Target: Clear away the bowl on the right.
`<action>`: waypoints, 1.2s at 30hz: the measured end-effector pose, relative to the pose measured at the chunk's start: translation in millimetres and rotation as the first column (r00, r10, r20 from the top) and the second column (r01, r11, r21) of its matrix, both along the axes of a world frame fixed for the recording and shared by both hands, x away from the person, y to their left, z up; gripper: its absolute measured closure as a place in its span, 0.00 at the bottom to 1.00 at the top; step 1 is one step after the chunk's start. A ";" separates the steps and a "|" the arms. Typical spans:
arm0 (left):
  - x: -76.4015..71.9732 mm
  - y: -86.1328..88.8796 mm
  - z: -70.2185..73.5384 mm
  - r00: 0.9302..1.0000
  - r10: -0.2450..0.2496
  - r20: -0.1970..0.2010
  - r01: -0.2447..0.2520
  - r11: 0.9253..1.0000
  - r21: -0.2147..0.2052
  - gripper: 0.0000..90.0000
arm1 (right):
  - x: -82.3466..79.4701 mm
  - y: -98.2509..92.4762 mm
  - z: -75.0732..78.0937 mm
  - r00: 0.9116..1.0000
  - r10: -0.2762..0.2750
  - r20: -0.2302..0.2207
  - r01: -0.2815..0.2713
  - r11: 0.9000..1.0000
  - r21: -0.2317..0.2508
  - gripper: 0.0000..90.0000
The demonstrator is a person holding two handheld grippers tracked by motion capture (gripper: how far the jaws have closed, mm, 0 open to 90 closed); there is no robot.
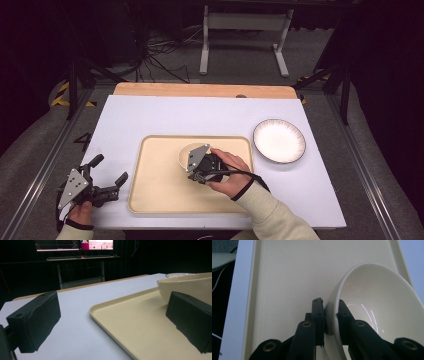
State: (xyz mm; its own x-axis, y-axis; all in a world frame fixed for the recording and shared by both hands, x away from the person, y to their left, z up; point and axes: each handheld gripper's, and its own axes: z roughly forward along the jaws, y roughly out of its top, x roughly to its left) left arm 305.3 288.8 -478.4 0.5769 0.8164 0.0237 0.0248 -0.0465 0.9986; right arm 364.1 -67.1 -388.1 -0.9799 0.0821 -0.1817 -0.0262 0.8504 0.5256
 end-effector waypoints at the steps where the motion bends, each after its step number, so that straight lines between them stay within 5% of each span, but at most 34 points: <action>1: 0.0 -0.1 0.0 1.000 0.000 0.000 0.000 1.000 -0.001 0.00 | 0.1 0.2 -0.5 1.000 -0.001 -0.002 0.001 1.000 -0.002 0.90; 36: -0.2 -0.3 -0.1 1.000 -0.001 0.003 0.001 1.000 -0.001 0.00 | -9.1 7.8 -16.0 1.000 0.023 -0.022 -0.025 0.997 -0.072 0.88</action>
State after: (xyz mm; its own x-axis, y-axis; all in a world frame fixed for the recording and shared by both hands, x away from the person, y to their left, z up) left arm 305.1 288.5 -478.5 0.5773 0.8161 0.0252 0.0213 -0.0459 0.9987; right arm 355.0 -59.2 -404.1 -0.9851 0.0462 -0.1659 -0.0365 0.8855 0.4633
